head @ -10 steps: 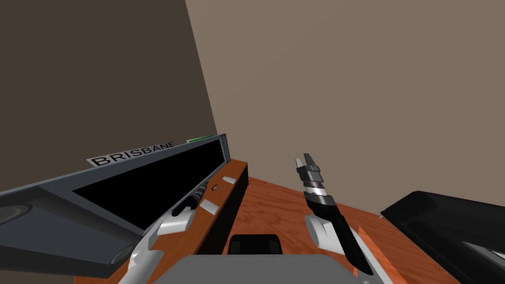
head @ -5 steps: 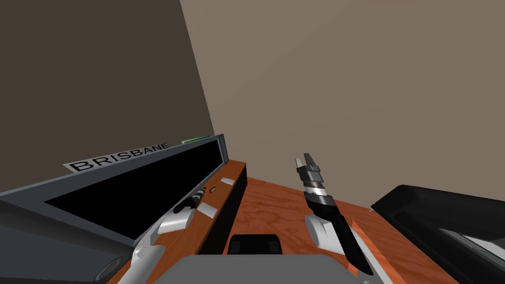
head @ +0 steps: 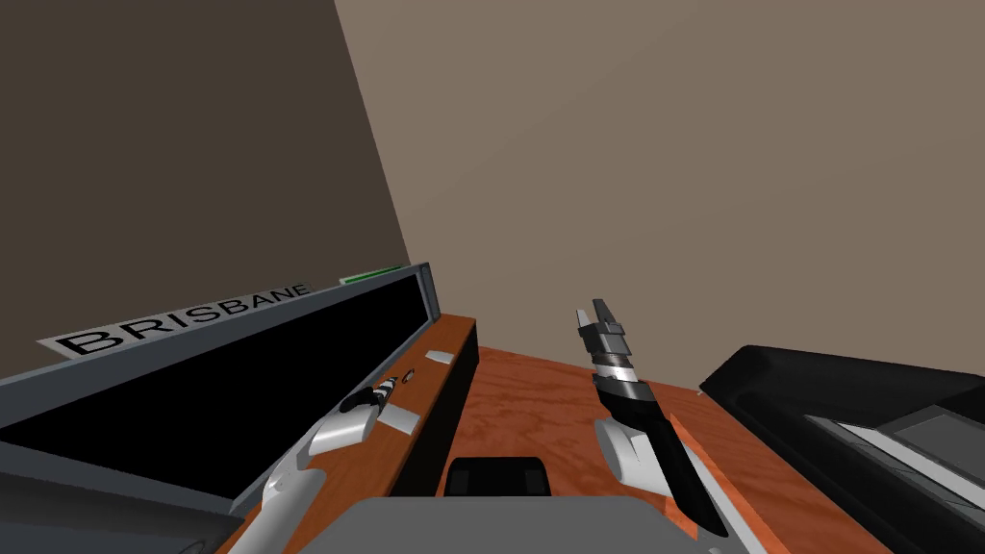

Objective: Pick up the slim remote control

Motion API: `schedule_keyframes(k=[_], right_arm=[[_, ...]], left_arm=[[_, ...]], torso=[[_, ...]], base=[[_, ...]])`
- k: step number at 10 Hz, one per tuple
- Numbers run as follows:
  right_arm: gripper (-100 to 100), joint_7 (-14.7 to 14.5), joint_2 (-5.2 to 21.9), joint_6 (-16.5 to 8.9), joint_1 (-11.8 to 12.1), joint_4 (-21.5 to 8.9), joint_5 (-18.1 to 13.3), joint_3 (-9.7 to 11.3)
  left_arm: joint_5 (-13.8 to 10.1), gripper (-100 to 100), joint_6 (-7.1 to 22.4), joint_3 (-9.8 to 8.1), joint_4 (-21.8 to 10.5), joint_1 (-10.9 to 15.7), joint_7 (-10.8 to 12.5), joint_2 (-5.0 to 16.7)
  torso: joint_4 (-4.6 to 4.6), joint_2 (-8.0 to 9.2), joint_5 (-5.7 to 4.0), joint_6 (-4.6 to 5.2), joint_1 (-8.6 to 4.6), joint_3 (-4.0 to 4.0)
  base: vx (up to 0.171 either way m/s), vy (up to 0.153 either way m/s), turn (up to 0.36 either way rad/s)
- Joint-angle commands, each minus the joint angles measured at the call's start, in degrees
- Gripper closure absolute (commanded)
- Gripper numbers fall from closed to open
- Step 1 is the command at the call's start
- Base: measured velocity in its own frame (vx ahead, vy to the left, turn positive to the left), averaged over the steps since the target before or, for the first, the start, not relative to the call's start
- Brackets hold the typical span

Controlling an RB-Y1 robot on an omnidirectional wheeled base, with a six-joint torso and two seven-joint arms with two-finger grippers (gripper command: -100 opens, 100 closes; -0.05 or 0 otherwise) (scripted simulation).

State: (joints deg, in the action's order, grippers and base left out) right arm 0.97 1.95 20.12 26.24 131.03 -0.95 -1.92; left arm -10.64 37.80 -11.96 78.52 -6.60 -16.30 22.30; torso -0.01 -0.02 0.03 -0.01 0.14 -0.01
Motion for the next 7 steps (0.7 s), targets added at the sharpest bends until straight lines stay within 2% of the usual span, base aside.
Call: schedule_keyframes(k=[1,2,3,4,5,6,7], right_arm=[[0,0.00,0.00,0.00,0.00,0.00,0.00,0.00],[0,0.00,0.00,0.00,0.01,0.00,0.00,0.00],[0,0.00,0.00,0.00,0.00,0.00,0.00,0.00],[0,0.00,0.00,0.00,0.01,0.00,0.00,0.00],[0,0.00,0.00,0.00,0.00,0.00,0.00,0.00],[0,0.00,0.00,0.00,0.01,0.00,0.00,0.00],[0,0.00,0.00,0.00,0.00,0.00,0.00,0.00]], left_arm=[[-0.11,-100,2.78,-0.35,-1.44,0.89,-0.74,-0.12],[-0.99,-100,4.25,-0.94,-4.24,2.13,-2.29,-0.11],[-0.99,-100,5.37,-0.94,-4.24,2.13,-2.29,-0.11],[-1.89,-100,7.39,-1.49,-6.50,3.35,-3.86,-0.11],[-1.89,-100,7.81,-1.49,-6.98,3.35,-3.86,-0.11],[-2.80,-100,9.87,-2.01,-9.63,4.53,-5.42,-0.12],[-2.80,-100,10.11,-2.01,-9.63,4.53,-5.42,-0.12]], torso=[[0.00,0.00,0.00,0.00,0.00,0.00],[0.00,0.00,0.00,-0.03,-0.03,0.00],[0.00,-0.01,0.00,0.00,-0.02,-0.01],[0.00,0.01,0.00,-0.04,-0.01,0.00],[0.00,0.02,0.00,-0.02,0.02,0.01],[0.00,0.01,0.00,-0.03,-0.01,0.01],[0.00,0.01,0.01,-0.01,0.03,0.01]], base=[[0.003,0.032,-0.066],[0.007,0.037,-0.138],[0.003,0.040,-0.078],[-0.003,0.046,-0.105],[-0.001,0.038,-0.082],[-0.001,0.050,-0.157],[-0.002,0.041,-0.090]])
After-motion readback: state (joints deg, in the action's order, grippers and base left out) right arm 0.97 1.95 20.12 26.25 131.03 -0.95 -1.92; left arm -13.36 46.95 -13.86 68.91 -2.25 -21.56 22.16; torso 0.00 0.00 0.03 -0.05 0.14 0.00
